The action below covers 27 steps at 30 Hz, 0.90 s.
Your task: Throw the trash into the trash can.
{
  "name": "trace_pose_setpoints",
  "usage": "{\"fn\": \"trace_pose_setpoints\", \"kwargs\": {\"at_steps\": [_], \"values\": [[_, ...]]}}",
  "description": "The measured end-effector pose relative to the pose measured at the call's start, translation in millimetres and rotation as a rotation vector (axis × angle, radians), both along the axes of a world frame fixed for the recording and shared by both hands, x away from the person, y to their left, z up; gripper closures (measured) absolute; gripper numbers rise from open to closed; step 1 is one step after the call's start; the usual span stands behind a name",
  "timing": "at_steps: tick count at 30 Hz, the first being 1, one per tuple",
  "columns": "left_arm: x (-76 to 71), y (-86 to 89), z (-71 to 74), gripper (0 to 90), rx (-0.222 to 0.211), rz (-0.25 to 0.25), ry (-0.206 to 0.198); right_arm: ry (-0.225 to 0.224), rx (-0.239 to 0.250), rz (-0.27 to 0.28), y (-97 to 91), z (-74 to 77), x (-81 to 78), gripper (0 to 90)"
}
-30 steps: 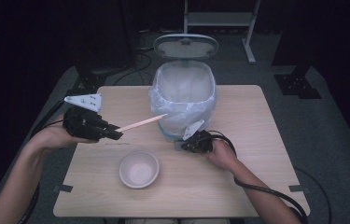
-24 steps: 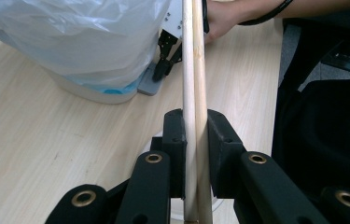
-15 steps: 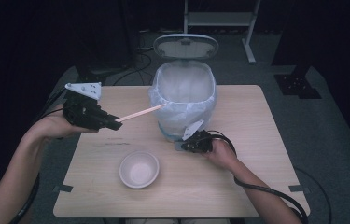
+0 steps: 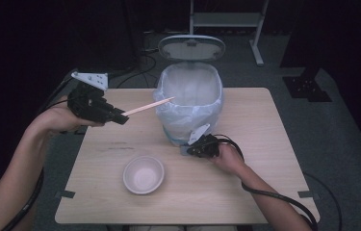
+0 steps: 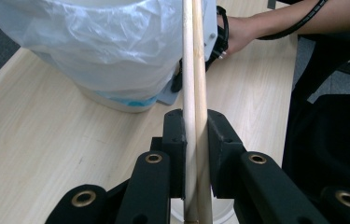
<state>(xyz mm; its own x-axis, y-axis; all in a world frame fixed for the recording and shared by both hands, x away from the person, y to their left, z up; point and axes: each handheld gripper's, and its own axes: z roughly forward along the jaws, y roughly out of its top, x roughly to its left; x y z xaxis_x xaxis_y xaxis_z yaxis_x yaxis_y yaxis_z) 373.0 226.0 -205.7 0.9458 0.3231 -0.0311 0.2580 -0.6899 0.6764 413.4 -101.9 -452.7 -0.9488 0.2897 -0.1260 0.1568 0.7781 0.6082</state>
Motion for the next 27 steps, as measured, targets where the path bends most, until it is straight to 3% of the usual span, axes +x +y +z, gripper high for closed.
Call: {"fn": "trace_pose_setpoints", "kwargs": {"at_steps": [13,27], "values": [[14.6,-13.0,16.7,79.5,0.011,0.008,-0.008,-0.003,-0.018,0.007,0.4,1.2,0.6,90.0],[30.5,-31.3,23.3,79.5,0.009,0.008,-0.005,0.002,0.006,0.009,-0.3,-0.4,0.7,90.0]]}}
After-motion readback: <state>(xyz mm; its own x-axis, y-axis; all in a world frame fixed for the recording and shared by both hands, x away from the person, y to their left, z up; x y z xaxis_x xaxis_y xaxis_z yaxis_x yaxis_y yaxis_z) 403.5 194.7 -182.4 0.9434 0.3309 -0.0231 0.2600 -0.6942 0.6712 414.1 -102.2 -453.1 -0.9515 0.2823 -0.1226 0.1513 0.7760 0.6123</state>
